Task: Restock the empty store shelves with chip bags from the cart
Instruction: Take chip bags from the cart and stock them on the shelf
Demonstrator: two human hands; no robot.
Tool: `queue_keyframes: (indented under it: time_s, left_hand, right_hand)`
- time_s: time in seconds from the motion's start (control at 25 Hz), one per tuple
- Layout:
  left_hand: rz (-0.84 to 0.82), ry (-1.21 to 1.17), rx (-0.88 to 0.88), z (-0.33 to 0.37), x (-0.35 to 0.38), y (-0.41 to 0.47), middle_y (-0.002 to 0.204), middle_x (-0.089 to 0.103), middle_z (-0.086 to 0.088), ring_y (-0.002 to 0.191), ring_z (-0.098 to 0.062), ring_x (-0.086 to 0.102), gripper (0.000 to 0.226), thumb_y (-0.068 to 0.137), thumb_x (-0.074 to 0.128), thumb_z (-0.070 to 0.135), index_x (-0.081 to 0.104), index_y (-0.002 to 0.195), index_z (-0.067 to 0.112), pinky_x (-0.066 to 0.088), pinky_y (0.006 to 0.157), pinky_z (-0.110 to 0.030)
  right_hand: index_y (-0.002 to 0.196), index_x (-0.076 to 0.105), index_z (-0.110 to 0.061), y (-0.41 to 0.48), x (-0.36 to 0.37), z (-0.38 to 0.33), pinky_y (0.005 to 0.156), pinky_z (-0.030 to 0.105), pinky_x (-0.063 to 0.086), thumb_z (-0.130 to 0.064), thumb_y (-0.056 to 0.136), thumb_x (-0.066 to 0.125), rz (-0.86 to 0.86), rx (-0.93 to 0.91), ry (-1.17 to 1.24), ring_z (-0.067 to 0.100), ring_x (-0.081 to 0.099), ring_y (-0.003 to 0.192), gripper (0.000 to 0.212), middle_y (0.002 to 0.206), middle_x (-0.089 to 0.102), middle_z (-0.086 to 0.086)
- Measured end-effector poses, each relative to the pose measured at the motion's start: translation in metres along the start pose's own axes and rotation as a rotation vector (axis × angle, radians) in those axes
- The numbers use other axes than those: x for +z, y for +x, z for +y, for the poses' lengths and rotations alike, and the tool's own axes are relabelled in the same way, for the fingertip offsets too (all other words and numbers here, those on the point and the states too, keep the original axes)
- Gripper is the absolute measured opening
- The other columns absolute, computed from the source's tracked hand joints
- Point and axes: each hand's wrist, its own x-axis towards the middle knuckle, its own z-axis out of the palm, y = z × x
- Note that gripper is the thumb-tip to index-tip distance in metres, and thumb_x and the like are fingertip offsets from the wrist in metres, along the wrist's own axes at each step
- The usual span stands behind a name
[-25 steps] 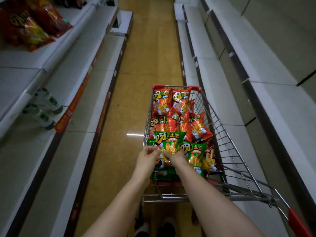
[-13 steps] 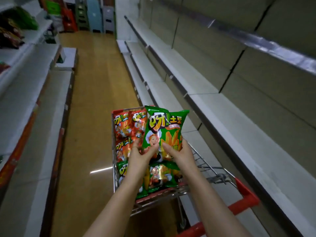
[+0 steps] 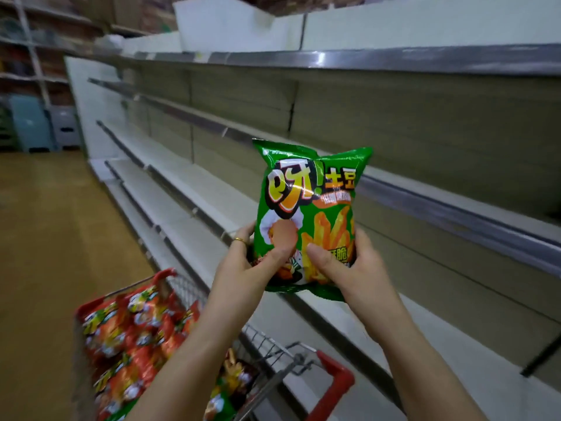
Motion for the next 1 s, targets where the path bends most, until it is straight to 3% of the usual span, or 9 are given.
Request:
queue_keyframes:
  time_s: [0.16,0.24,0.4,0.52,0.64,0.72,0.88,0.96,1.0]
  left_hand:
    - [-0.160,-0.016,0.069,0.032,0.081,0.023,0.101,0.073,0.002,0.092,-0.016,0.071,0.046,0.075,0.072,0.042,0.057,0.115,0.025,0.057,0.083,-0.037]
    - [-0.226,0.014,0.107,0.046,0.121,0.030,0.098,0.073,0.004,0.092,-0.016,0.070,0.049,0.068,0.077,0.051,0.059,0.107,0.028,0.055,0.086,-0.041]
    - [-0.374,0.182,0.147,0.069,0.200,0.045,0.097,0.073,-0.001,0.093,-0.021,0.070,0.073,0.049,0.067,0.072,0.061,0.101,0.021,0.053,0.090,-0.048]
    - [-0.459,0.295,0.129,0.079,0.254,0.062,0.101,0.072,-0.010,0.100,-0.028,0.067,0.087,0.044,0.064,0.074,0.063,0.103,0.011,0.049,0.094,-0.048]
    - [-0.564,0.362,0.063,0.082,0.301,0.082,0.102,0.073,-0.007,0.098,-0.024,0.067,0.068,0.064,0.070,0.065,0.067,0.106,0.012,0.048,0.098,-0.041]
    - [-0.620,0.364,0.017,0.080,0.328,0.095,0.100,0.072,-0.006,0.095,-0.021,0.068,0.057,0.074,0.070,0.056,0.067,0.107,0.010,0.051,0.094,-0.037]
    - [-0.663,0.414,0.021,0.071,0.369,0.116,0.096,0.068,-0.006,0.084,-0.018,0.065,0.042,0.085,0.067,0.032,0.057,0.116,0.005,0.053,0.064,-0.022]
    - [-0.648,0.443,0.021,0.062,0.384,0.132,0.106,0.066,-0.010,0.096,-0.022,0.063,0.037,0.087,0.065,0.020,0.056,0.119,0.005,0.053,0.081,-0.029]
    - [-0.657,0.467,0.039,0.056,0.390,0.139,0.109,0.066,-0.011,0.100,-0.023,0.063,0.034,0.088,0.064,0.016,0.055,0.119,0.006,0.052,0.088,-0.033]
  right_hand:
    - [0.111,0.053,-0.036,-0.005,-0.090,-0.040,0.082,0.029,0.054,-0.061,0.056,0.063,0.128,-0.058,-0.183,0.002,0.065,0.091,0.061,0.102,0.067,-0.015]
    - [0.100,0.055,-0.035,-0.012,-0.133,-0.055,0.076,0.026,0.053,-0.068,0.054,0.057,0.217,-0.042,-0.307,0.002,0.065,0.085,0.056,0.094,0.068,-0.016]
    - [0.077,0.061,-0.024,-0.020,-0.215,-0.074,0.068,0.029,0.052,-0.064,0.072,0.060,0.394,0.032,-0.502,0.010,0.064,0.074,0.040,0.077,0.067,-0.009]
    - [0.064,0.059,-0.018,-0.020,-0.262,-0.082,0.064,0.027,0.049,-0.056,0.077,0.062,0.449,0.123,-0.527,0.015,0.063,0.072,0.041,0.071,0.065,-0.001]
    - [0.077,0.062,-0.013,-0.014,-0.300,-0.082,0.081,0.035,0.052,-0.058,0.077,0.062,0.500,0.194,-0.563,0.024,0.064,0.089,0.046,0.093,0.068,0.010]
    - [0.099,0.061,-0.006,-0.008,-0.319,-0.079,0.086,0.036,0.050,-0.057,0.080,0.059,0.541,0.243,-0.626,0.026,0.062,0.098,0.055,0.106,0.064,0.012]
    - [0.116,0.054,-0.006,0.006,-0.339,-0.069,0.076,0.028,0.047,-0.041,0.091,0.055,0.494,0.350,-0.592,0.022,0.057,0.097,0.043,0.112,0.060,0.011]
    - [0.115,0.056,-0.004,0.016,-0.342,-0.064,0.065,0.023,0.043,-0.027,0.097,0.048,0.489,0.413,-0.590,0.020,0.055,0.095,0.030,0.117,0.060,0.014]
    - [0.119,0.054,0.001,0.022,-0.345,-0.061,0.071,0.026,0.045,-0.019,0.099,0.041,0.493,0.454,-0.623,0.022,0.054,0.101,0.031,0.124,0.057,0.016]
